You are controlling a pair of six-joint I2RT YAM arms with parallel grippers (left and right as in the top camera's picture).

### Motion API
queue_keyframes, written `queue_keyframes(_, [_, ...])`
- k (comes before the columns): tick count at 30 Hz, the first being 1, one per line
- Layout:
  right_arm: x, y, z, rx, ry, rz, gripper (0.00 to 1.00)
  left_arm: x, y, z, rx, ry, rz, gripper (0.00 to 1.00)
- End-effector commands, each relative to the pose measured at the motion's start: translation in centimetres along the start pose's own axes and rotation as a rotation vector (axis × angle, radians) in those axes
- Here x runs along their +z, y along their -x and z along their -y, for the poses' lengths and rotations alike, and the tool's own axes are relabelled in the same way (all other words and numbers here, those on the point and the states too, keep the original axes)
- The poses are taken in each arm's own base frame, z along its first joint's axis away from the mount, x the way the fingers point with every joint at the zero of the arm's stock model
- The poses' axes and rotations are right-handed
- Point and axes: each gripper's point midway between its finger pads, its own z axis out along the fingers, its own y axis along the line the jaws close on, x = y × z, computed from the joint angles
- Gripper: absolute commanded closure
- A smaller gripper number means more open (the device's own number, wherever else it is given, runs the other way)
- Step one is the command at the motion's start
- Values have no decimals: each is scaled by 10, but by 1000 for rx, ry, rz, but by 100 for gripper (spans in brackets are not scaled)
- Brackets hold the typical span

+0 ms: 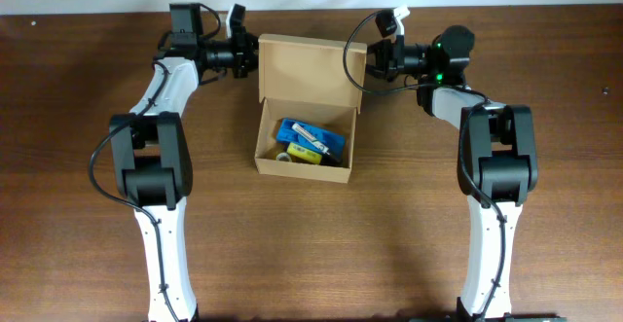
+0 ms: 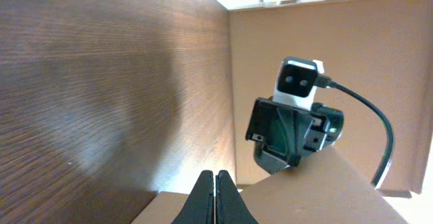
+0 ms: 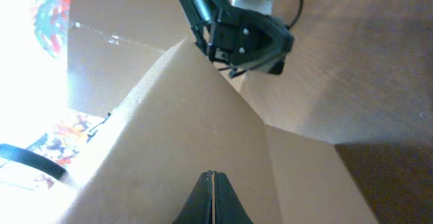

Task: Pack container
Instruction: 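Swing the lid over the box with both grippers to close it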

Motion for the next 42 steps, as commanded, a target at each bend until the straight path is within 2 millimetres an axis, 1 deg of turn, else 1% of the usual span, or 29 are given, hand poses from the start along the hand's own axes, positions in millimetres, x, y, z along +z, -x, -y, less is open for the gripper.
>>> queue_keyframes(1, [6, -2, -11, 105, 3, -35, 96, -14, 7, 36, 73, -43, 3, 98])
queue_keyframes(5, [16, -5, -19, 95, 8, -56, 96, -20, 11, 58, 102, -12, 40, 98])
queue_keyframes(8, [26, -8, -24, 89, 14, -74, 96, -24, 10, 67, 108, 21, 58, 99])
queue_keyframes(11, [36, -11, -30, 100, 19, -91, 96, -28, 5, 72, 124, 81, 72, 98])
queue_keyframes(15, [44, -11, -36, 139, 25, -94, 96, -34, -7, 82, 138, 121, 59, 98])
queue_keyframes(19, [46, -8, -47, 161, 30, -91, 96, -39, -18, 83, 144, 210, 60, 98])
queue_keyframes(22, [46, -7, -57, 189, 32, -93, 96, -43, -27, 87, 159, 251, 50, 98])
queue_keyframes(25, [48, -10, -62, 216, 23, -117, 96, -46, -35, 90, 172, 287, 38, 98])
queue_keyframes(27, [51, -10, -70, 204, 25, -124, 96, -47, -41, 91, 179, 304, 24, 98])
queue_keyframes(32, [57, -11, -88, 208, 27, -137, 96, -43, -56, 93, 196, 354, -13, 98])
queue_keyframes(37, [57, -10, -107, 207, 27, -138, 96, -40, -67, 102, 223, 399, -30, 98])
queue_keyframes(42, [56, -9, -123, 210, 27, -138, 96, -40, -78, 104, 233, 459, -48, 98])
